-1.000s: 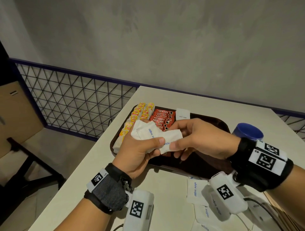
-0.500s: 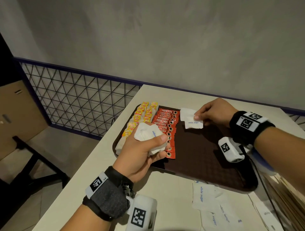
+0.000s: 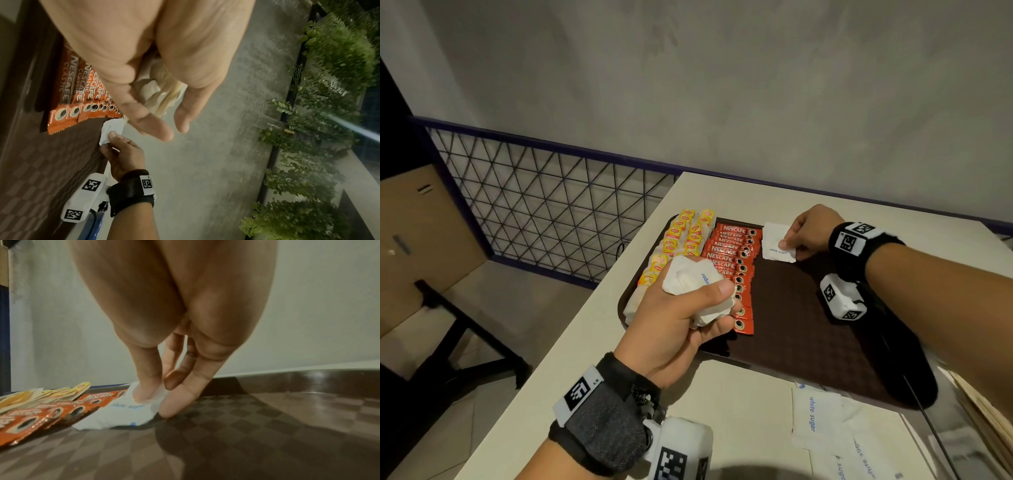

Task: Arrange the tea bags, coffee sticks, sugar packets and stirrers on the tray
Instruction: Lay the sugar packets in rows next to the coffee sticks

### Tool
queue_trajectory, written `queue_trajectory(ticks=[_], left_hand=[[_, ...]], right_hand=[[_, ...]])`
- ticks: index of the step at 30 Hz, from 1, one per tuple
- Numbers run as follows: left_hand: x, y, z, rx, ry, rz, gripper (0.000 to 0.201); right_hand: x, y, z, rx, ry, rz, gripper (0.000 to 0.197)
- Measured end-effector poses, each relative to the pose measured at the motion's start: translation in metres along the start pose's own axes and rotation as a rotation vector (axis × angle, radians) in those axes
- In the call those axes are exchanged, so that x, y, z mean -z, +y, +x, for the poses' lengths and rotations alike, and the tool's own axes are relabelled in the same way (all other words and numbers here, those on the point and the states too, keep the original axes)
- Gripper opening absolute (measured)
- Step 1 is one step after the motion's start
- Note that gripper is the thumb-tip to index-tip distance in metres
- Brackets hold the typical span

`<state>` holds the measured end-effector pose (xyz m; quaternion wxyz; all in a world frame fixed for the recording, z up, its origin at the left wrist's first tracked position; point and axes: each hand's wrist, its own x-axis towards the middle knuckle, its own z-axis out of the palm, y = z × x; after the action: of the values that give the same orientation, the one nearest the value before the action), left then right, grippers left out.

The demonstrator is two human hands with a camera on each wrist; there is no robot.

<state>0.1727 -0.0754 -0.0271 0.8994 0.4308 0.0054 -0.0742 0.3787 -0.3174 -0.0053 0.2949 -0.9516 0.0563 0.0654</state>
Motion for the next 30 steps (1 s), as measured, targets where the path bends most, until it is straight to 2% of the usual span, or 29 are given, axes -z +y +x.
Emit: queue_trajectory(ticks=[9, 12, 14, 16, 19, 23, 26, 30], left_hand=[[0.000, -0.002, 0.001, 0.029, 0.013, -0.005, 0.064], [0.001, 0.000, 0.001, 0.039, 0.008, -0.053, 0.070], [0.002, 0.000, 0.001, 0.045, -0.022, -0.110, 0.074], [0.003, 0.001, 0.001, 0.033, -0.058, -0.155, 0.065], [0.004, 0.000, 0.000, 0.014, -0.091, -0.119, 0.055], [-0.001, 0.001, -0.004, -0.015, -0.130, -0.030, 0.059], [-0.003, 0.001, -0.006, -0.031, -0.142, 0.004, 0.052], [-0.006, 0.002, -0.009, -0.045, -0.144, 0.012, 0.041]], right_hand=[[-0.001, -0.004, 0.002, -0.027, 0.045, 0.003, 0.030], [0.007, -0.007, -0.005, 0.018, 0.117, -0.064, 0.034], [0.015, -0.015, -0.018, 0.070, 0.159, -0.028, 0.028], [0.021, -0.026, -0.040, 0.145, 0.157, 0.042, 0.017], [0.022, -0.048, -0.092, 0.298, 0.018, 0.123, 0.007], [0.013, -0.068, -0.166, 0.465, -0.247, 0.279, 0.015], [0.004, -0.066, -0.190, 0.516, -0.288, 0.344, 0.020], [-0.001, -0.059, -0.193, 0.456, -0.261, 0.436, 0.024]])
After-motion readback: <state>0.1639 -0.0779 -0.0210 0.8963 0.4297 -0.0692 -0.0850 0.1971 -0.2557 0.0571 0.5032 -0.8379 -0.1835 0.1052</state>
